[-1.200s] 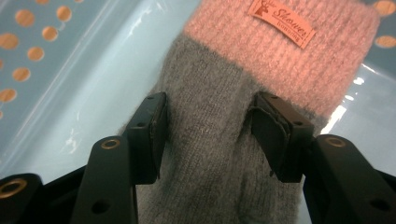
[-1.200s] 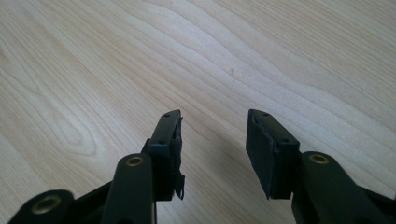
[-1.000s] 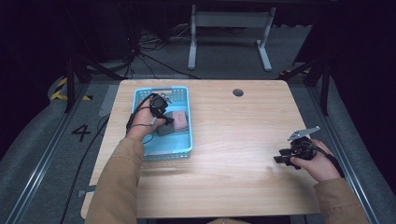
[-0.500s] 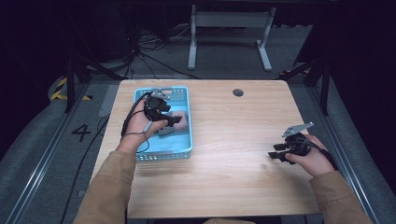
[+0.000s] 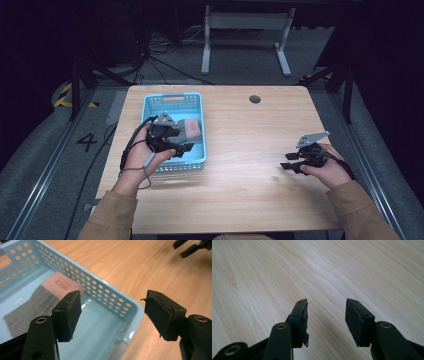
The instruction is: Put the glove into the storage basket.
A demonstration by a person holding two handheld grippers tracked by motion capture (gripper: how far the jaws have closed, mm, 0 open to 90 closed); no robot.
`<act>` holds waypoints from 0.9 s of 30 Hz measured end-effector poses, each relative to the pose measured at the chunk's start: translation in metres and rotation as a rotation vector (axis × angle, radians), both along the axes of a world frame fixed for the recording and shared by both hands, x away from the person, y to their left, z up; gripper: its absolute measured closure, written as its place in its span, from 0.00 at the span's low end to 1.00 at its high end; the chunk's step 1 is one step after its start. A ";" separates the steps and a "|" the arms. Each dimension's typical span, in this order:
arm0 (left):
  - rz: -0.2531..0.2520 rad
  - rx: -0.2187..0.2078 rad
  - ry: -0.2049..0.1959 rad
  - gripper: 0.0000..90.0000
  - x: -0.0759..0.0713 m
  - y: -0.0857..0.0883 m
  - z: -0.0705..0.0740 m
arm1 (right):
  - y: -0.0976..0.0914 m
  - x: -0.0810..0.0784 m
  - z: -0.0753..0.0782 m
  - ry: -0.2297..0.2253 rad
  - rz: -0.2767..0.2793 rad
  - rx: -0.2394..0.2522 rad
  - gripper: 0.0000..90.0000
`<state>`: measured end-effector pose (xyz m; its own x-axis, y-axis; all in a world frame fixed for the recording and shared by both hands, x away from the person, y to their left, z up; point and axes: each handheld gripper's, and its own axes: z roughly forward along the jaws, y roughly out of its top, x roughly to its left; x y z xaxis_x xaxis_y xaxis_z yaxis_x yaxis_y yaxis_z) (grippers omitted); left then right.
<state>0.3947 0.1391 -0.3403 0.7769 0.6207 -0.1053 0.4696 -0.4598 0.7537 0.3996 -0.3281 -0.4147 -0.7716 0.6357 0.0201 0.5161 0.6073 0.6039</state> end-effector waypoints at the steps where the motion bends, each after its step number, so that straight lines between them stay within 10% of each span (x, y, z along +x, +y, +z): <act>1: -0.008 -0.009 -0.002 0.33 -0.005 0.000 -0.001 | 0.001 0.000 0.000 0.000 0.002 0.003 0.59; 12: -0.074 -0.036 0.001 0.33 -0.045 -0.002 -0.025 | 0.009 -0.006 -0.008 0.016 0.039 0.004 0.59; 27: -0.206 0.027 0.057 0.34 -0.056 -0.002 -0.065 | 0.014 -0.010 -0.019 0.031 0.074 0.001 0.58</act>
<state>0.3389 0.1375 -0.4052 0.8808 0.4531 -0.1378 0.4051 -0.5703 0.7146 0.3895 -0.3136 -0.4333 -0.8153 0.5773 0.0452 0.4885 0.6438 0.5890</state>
